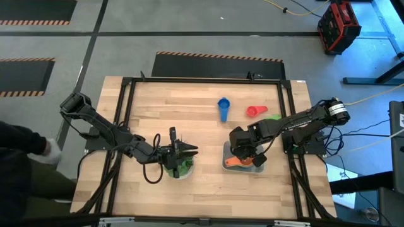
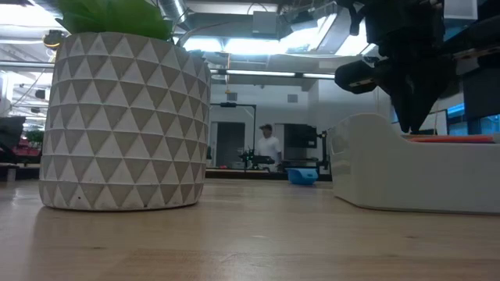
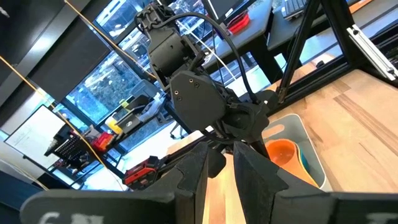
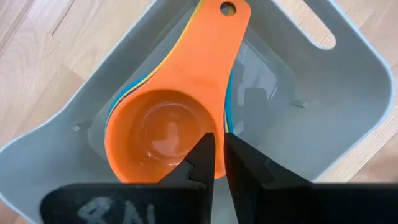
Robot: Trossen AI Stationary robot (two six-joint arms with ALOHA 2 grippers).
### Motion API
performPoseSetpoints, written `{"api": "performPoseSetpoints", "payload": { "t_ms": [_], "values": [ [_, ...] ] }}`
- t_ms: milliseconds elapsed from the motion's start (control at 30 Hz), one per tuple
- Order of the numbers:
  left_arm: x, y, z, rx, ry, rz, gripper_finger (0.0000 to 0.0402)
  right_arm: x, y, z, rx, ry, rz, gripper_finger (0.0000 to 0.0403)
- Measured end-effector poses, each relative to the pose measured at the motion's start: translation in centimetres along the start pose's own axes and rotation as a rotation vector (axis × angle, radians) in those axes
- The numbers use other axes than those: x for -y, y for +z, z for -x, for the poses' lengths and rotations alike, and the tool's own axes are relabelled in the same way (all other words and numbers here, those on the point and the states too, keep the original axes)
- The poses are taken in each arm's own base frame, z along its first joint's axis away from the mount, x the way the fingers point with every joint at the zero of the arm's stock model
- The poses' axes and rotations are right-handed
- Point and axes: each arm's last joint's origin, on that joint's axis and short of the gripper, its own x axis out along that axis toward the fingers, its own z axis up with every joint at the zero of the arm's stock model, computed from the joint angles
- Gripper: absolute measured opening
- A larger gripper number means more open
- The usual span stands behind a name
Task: Nest measuring cups in basket
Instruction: Stack the orange measuring cup on top the blue measuring cup in the grey bin, then stack the blue measuring cup on top of the orange measuring cup in the grey bin
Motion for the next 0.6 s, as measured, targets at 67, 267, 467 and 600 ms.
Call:
{"api": "performPoseSetpoints", "payload": {
  "t_ms": [67, 267, 467, 600],
  "values": [
    [0.00, 0.00, 0.00, 0.000, 0.000, 0.000, 0.0071, 0.00, 0.00, -0.01, 0.000, 0.000, 0.000, 0.0040],
    [0.00, 0.00, 0.00, 0.000, 0.000, 0.000, 0.0071, -0.09, -0.25, -0.01, -0.030, 0.003, 0.001, 0.0040],
    [0.00, 0.00, 0.00, 0.000, 0.000, 0.000, 0.0071, -0.11, -0.33, 0.00, -0.028, 0.030, -0.003, 0.0040],
    [0.00, 0.00, 0.00, 0.000, 0.000, 0.000, 0.0071, -0.28, -0.41, 0.02, -0.015, 0.091, -0.008, 0.0041]
  ]
}}
